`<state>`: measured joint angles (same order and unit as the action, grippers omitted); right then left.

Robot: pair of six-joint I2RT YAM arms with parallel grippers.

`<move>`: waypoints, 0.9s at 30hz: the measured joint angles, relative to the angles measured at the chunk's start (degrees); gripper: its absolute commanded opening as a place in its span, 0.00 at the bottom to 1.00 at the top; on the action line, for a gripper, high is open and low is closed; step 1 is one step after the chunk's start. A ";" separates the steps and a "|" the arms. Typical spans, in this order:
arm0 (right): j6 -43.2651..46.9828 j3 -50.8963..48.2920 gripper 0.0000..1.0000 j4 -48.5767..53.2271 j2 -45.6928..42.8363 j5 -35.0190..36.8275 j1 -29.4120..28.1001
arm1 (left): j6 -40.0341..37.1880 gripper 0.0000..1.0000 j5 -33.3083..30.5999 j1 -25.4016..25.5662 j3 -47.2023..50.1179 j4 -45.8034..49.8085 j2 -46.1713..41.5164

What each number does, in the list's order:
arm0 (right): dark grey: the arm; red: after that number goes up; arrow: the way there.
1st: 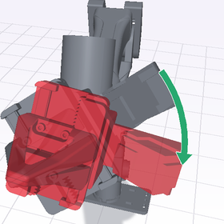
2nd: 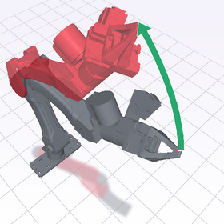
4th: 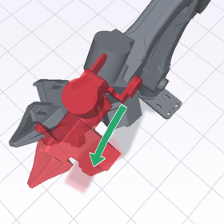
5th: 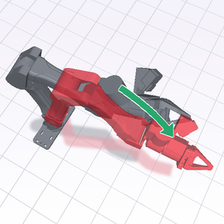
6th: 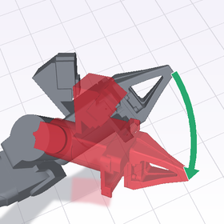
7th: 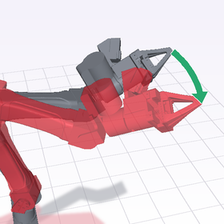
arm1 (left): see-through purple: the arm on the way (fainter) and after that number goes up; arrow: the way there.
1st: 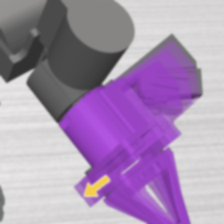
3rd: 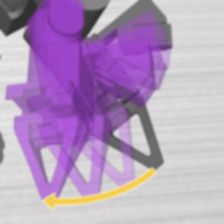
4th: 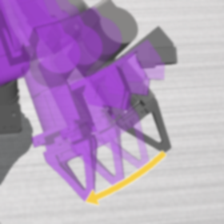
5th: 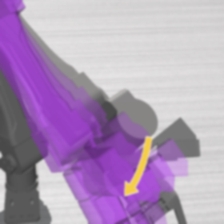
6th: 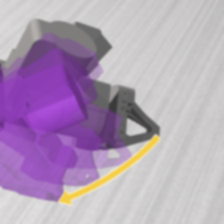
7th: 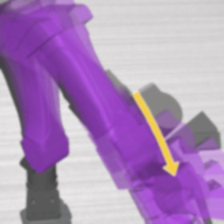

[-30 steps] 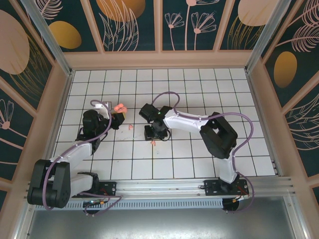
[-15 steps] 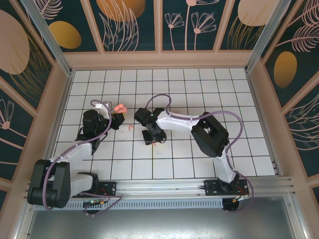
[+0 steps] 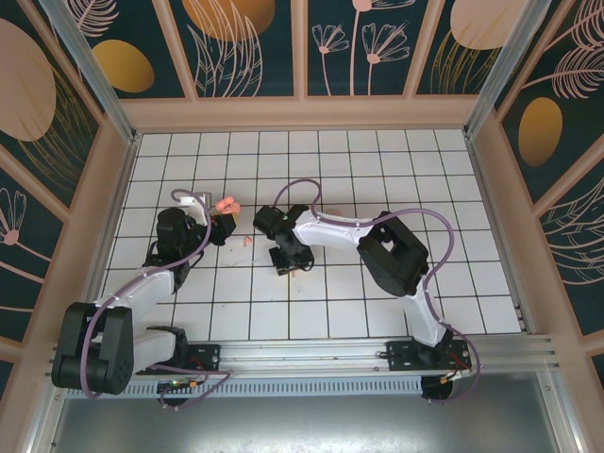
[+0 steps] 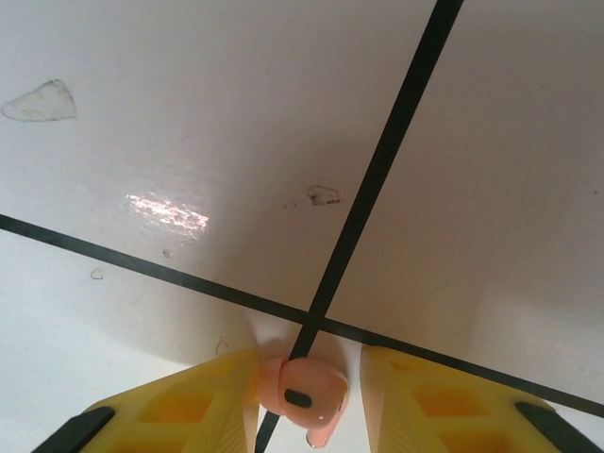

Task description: Insert the wireless bluetooth earbuds into the charging case

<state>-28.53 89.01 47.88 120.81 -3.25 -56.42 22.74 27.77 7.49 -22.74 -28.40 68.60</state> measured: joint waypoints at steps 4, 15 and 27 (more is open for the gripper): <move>0.20 0.02 0.29 0.11 0.11 0.26 0.00 | 0.00 0.20 0.00 0.00 0.00 0.02 0.00; 0.15 -0.50 0.25 -0.35 -0.31 0.83 0.00 | -0.20 0.19 0.13 0.00 0.00 0.02 0.00; -0.63 -13.53 0.24 -14.01 -15.23 1.51 3.13 | -0.17 0.19 7.63 0.68 2.86 -10.56 -1.99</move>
<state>-29.17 75.48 33.87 105.58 -1.74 -53.30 22.57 35.40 8.16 -19.88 -38.96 66.61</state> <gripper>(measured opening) 0.246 0.187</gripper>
